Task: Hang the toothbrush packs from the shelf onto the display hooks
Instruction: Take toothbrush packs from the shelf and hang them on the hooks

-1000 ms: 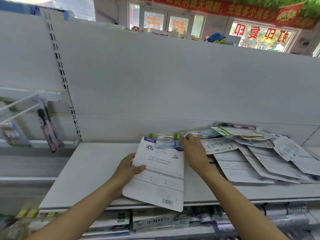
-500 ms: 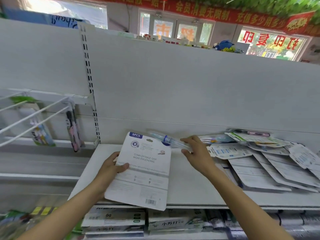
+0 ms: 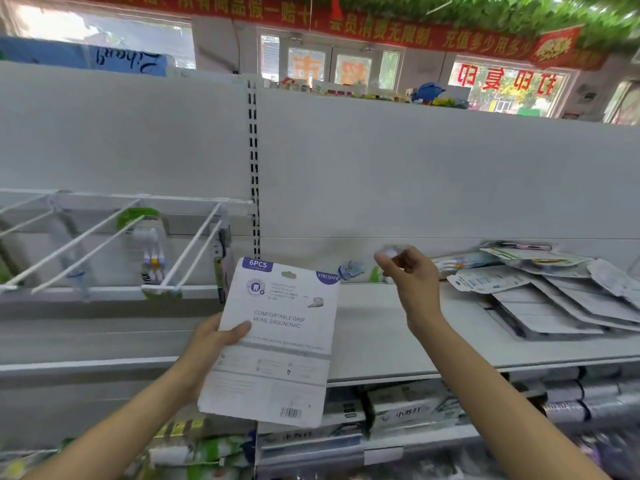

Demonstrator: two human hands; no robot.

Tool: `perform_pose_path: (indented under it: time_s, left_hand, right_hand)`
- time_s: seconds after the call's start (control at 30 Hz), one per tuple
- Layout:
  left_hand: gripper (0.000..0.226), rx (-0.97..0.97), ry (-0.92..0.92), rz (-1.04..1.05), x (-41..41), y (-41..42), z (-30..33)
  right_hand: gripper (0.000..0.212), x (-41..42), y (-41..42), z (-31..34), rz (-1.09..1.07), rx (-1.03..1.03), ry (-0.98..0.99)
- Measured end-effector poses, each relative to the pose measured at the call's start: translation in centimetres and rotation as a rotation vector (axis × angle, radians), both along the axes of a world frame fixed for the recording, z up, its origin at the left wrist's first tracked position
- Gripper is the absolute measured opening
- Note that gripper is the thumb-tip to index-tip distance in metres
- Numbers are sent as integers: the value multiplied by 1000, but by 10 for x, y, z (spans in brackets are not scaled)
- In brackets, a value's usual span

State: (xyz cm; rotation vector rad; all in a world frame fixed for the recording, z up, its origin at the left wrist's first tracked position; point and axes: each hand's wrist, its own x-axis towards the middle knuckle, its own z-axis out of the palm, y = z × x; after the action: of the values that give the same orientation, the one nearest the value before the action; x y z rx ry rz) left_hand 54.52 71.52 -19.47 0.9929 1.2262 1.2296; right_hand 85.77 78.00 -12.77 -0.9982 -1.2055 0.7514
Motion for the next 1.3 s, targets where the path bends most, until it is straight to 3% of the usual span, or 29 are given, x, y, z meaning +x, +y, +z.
perform_pose_path:
  time_s: [0.13, 0.33, 0.47, 0.5, 0.6, 0.73, 0.87, 0.97, 1.03, 1.17, 1.3]
  left_hand:
    - [19, -19, -2, 9, -51, -23, -5]
    - [24, 6, -21, 21, -107, -66, -15]
    - [75, 36, -62, 23, -130, -91, -20]
    - [75, 48, -54, 47, -134, -97, -22]
    - [33, 79, -43, 125, -147, -112, -23]
    - [14, 80, -3, 203, -173, -129, -27]
    - [27, 74, 40, 242, -215, -135, -37]
    - [24, 66, 38, 248, -248, -139, -45]
    - [33, 71, 36, 231, -270, -142, -47]
    - [80, 94, 68, 221, -327, -149, -51]
    - [91, 146, 77, 201, -391, -160, -43]
  right_hand:
    - [12, -44, -29, 2, 25, 31, 1]
    - [18, -105, -61, -15, 119, -26, -132]
    - [16, -141, -73, -18, 218, -56, -198]
    - [16, -148, -74, -17, 234, -68, -208]
    - [16, -168, -77, -16, 270, -65, -229]
    - [19, -198, -86, -19, 297, -57, -246]
    - [20, -235, -102, -29, 365, -69, -280]
    - [21, -267, -109, -36, 400, -90, -322]
    - [20, -291, -113, -38, 416, -94, -331]
    - [20, -352, -123, -37, 406, -50, -405]
    - [23, -421, -132, -33, 368, -43, -408]
